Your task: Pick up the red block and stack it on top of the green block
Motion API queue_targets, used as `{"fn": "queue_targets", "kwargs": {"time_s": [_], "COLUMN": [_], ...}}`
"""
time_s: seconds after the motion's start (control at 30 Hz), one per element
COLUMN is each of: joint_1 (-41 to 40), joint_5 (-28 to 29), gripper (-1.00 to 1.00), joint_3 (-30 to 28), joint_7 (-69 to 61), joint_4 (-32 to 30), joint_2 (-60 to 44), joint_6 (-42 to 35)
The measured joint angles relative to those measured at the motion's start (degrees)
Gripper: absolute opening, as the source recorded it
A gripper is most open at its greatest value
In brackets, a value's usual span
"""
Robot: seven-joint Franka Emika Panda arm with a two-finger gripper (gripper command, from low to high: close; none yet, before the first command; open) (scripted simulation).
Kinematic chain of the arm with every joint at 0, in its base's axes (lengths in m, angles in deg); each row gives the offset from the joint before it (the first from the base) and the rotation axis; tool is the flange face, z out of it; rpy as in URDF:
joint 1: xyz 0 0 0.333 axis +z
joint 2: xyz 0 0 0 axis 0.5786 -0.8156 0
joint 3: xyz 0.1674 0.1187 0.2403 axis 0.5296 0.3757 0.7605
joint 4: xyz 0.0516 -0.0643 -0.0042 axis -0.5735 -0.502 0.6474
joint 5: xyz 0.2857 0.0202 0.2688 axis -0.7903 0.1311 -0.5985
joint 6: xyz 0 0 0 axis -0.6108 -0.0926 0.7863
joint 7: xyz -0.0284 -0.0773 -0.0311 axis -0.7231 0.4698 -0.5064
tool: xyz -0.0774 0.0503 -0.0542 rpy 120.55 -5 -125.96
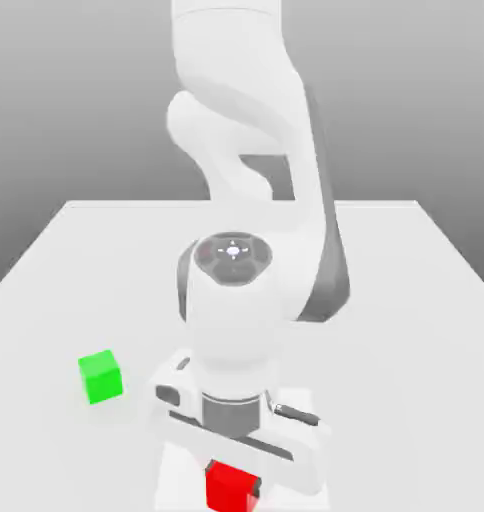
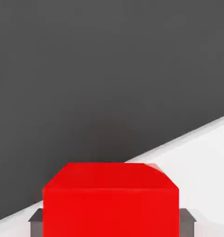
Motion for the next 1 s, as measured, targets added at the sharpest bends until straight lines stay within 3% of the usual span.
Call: {"fn": "queue_targets", "kwargs": {"time_s": [0.23,0.37,0.5,0.67,0.9,0.93,1.0], "joint_1": [-1.4,-6.5,-16.6,-20.6,-20.6,-20.7,-20.7], "joint_5": [-1.7,0.2,1.2,-0.3,-6.8,-7.3,-7.3], "gripper": [-1.0,-1.0,-1.0,-1.0,-1.0,1.0,1.0], "joint_3": [1.2,-3.6,-7.8,-13.4,-13.4,-13.3,-13.3], "joint_7": [-1.7,-6.5,-12.9,-22.4,-28.1,-28.5,-28.5], "joint_4": [-1.8,-8.3,-15.4,-23.9,-24.7,-24.6,-24.6], "joint_2": [9.3,16.6,24.0,32.2,20.6,19.5,19.5], "joint_6": [-7.6,-8.5,-8.7,-8.2,4.1,5.0,5.0]}}
